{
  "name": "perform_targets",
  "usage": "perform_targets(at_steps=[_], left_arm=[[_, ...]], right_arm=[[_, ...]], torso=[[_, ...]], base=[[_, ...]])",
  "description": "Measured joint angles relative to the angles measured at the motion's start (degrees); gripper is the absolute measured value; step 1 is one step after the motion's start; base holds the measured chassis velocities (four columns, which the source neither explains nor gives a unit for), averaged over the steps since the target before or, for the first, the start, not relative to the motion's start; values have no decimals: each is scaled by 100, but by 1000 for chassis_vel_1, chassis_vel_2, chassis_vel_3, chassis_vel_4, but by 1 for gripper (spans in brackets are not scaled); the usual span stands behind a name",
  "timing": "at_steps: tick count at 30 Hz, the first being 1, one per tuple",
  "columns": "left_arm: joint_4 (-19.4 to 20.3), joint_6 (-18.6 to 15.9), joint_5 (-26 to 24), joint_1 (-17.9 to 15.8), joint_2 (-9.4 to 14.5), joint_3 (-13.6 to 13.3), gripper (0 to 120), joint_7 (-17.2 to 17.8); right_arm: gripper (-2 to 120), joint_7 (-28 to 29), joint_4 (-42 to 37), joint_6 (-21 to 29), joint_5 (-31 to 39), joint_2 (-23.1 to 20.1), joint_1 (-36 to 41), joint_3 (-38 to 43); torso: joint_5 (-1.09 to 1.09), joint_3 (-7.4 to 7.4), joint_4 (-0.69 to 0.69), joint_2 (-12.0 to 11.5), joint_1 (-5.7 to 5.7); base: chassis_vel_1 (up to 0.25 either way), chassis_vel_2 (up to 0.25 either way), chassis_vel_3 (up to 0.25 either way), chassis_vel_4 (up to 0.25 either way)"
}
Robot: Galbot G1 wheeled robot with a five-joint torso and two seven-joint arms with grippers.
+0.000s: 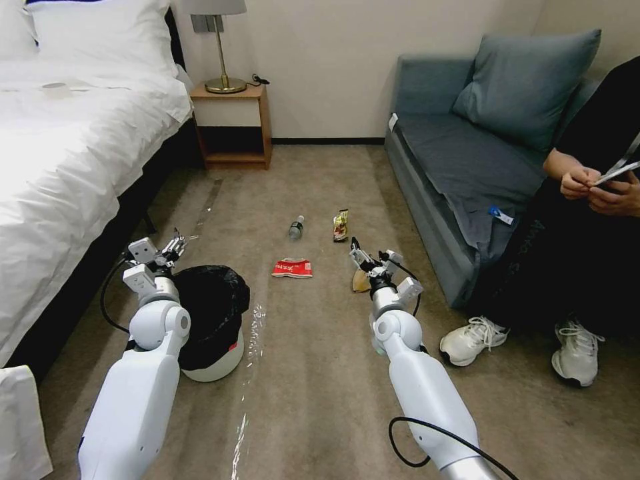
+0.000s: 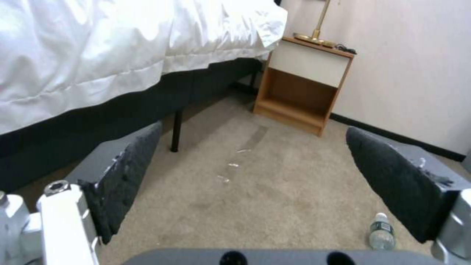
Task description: Pick up the trash bin, then pick up the garbage on the floor and place it into the trash bin.
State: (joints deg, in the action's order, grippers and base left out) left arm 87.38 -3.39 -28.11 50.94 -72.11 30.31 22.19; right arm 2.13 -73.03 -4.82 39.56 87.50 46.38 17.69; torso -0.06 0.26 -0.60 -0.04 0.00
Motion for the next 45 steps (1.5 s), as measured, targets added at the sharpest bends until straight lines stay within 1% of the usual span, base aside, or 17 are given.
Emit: perform_targets(at_steps=[6, 9, 10, 12, 13, 17, 18, 19, 22, 24, 25, 26, 32, 36, 37, 40, 45], left_arm=[[175, -72, -72, 125, 48, 124, 100, -27], [754, -352, -341, 549, 246, 571, 100, -109], [754, -352, -341, 549, 246, 571, 100, -109], [1281, -607, -583, 929, 421, 964, 100, -196], [1281, -607, -583, 929, 421, 964, 100, -196], [1856, -883, -850, 1348, 612, 1397, 100, -287], [2120, -1011, -971, 1539, 696, 1588, 100, -331], [2120, -1011, -971, 1539, 696, 1588, 100, -331], [2700, -1290, -1236, 1963, 891, 2030, 100, -419], [2824, -1345, -1293, 2051, 933, 2122, 100, -440], [3122, -1489, -1430, 2265, 1028, 2341, 100, -488], [3122, -1489, -1430, 2265, 1028, 2341, 100, -488], [4141, -1979, -1900, 3007, 1368, 3110, 100, -651], [4558, -2176, -2089, 3308, 1509, 3423, 100, -717], [4831, -2310, -2217, 3506, 1599, 3627, 100, -761], [5064, -2422, -2322, 3676, 1677, 3801, 100, -800], [5077, -2431, -2332, 3687, 1681, 3812, 100, -803]], right_arm=[[100, 16, -56, 9, 0, -21, 39, 13], [100, 180, -547, 115, -11, -225, 387, 175], [100, 180, -547, 115, -11, -225, 387, 175], [100, 363, -1076, 240, -27, -449, 755, 349], [100, 363, -1076, 240, -27, -449, 755, 349], [100, 495, -1470, 319, -38, -611, 1047, 477], [100, 536, -1618, 357, -38, -669, 1143, 502], [100, 536, -1618, 357, -38, -669, 1143, 502], [100, 715, -2126, 476, -36, -915, 1489, 686], [100, 756, -2238, 501, -36, -973, 1568, 724], [100, 855, -2523, 566, -35, -1106, 1760, 819], [100, 855, -2523, 566, -35, -1106, 1760, 819], [100, 1193, -3487, 793, -31, -1564, 2422, 1144], [100, 1336, -3905, 894, -30, -1761, 2703, 1283], [100, 1428, -4168, 953, -28, -1888, 2885, 1372], [100, 1586, -4627, 1061, -26, -2104, 3203, 1526], [100, 1777, -5185, 1189, -23, -2368, 3585, 1711]], torso=[[-1, 0, -2, 0, 0], [0, 0, 3, 0, 0], [0, 0, 3, 0, 0], [0, -1, -1, 0, 0], [0, -1, -1, 0, 0], [-2, -1, -4, 0, 0], [5, -1, 2, 0, 0], [5, -1, 2, 0, 0], [-1, -1, 1, 0, 0], [1, -1, -1, 0, -1], [1, -1, -2, 0, 0], [1, -1, -2, 0, 0], [0, -1, 0, 1, -1], [1, -1, 0, 1, -1], [1, -1, 0, 1, -1], [3, -1, 0, 1, -1], [0, 0, 0, 1, -1]], base=[[0, 0, 0, 0], [0, 0, 0, 0], [0, 0, 0, 0], [0, 0, 0, 0], [0, 0, 0, 0], [0, 0, 0, 0], [0, 0, 0, 0], [0, 0, 0, 0], [0, 0, 0, 0], [0, 0, 0, 0], [0, 0, 0, 0], [0, 0, 0, 0], [0, 0, 0, 0], [0, 0, 0, 0], [0, 0, 0, 0], [0, 0, 0, 0], [0, 0, 0, 0]])
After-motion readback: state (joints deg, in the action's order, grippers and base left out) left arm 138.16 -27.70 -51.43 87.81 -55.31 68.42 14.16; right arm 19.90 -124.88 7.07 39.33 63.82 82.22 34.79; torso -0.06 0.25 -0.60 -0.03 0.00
